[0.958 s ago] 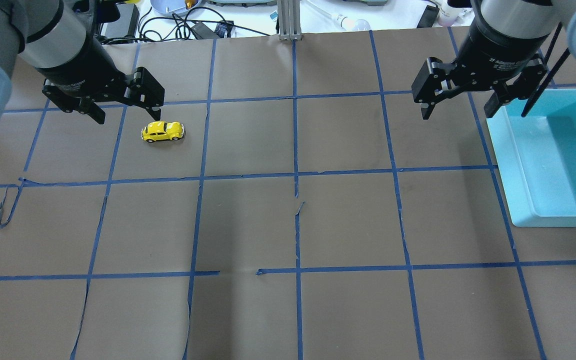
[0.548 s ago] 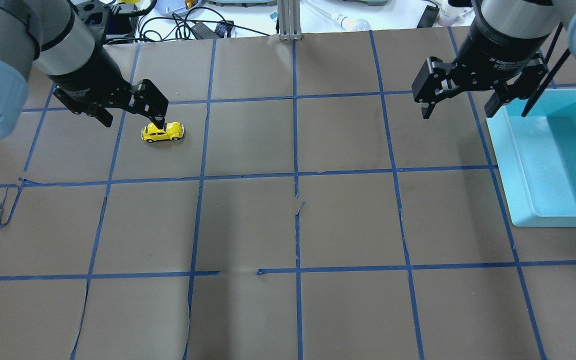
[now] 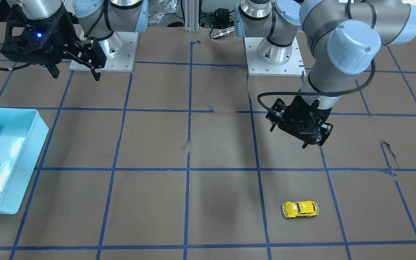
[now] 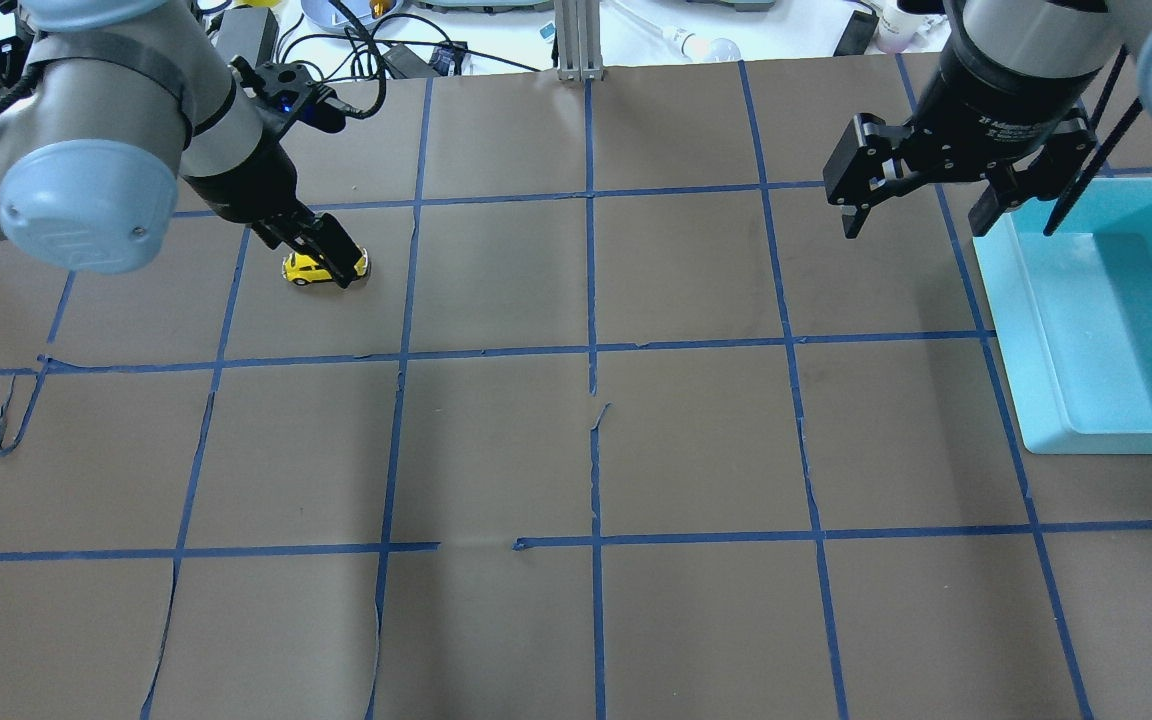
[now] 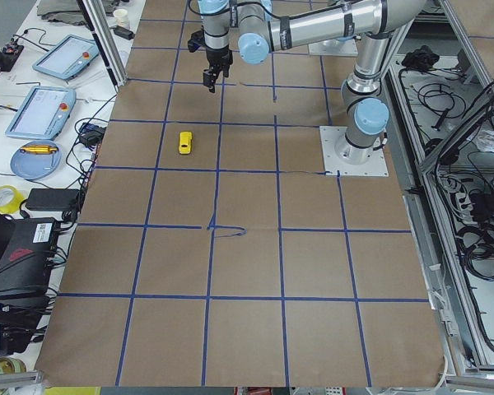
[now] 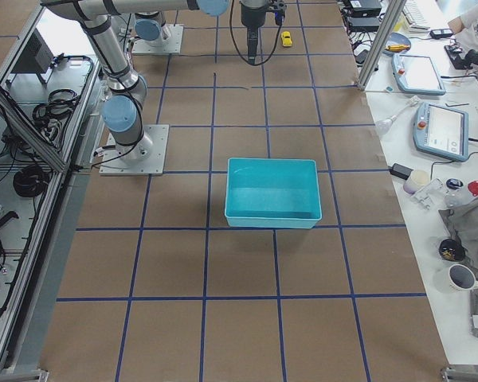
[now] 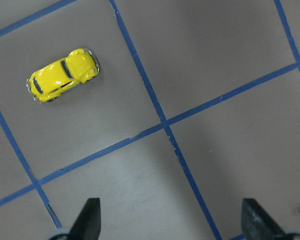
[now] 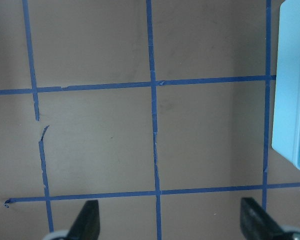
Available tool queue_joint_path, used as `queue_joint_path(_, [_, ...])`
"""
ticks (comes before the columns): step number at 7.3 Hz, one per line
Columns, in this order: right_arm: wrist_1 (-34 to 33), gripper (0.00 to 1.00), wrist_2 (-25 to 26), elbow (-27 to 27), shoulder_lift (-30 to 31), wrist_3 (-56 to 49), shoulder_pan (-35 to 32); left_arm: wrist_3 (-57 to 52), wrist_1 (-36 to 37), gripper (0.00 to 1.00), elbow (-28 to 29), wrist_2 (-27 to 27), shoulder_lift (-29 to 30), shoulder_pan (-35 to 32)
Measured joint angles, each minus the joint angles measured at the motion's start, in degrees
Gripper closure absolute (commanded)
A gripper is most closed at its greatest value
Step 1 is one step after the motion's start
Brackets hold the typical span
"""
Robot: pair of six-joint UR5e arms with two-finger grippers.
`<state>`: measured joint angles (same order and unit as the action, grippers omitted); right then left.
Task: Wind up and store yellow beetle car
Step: 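Lower the left gripper down onto the yellow beetle car, then close the left gripper around the yellow car's body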
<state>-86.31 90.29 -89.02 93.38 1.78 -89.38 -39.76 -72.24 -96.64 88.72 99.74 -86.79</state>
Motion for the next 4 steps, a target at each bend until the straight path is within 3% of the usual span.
queue_joint_path(4, [0.25, 0.00, 0.16, 0.13, 0.11, -0.21, 0.00, -31.48, 7.56, 0.00, 3.46, -0.40, 11.79, 3.11])
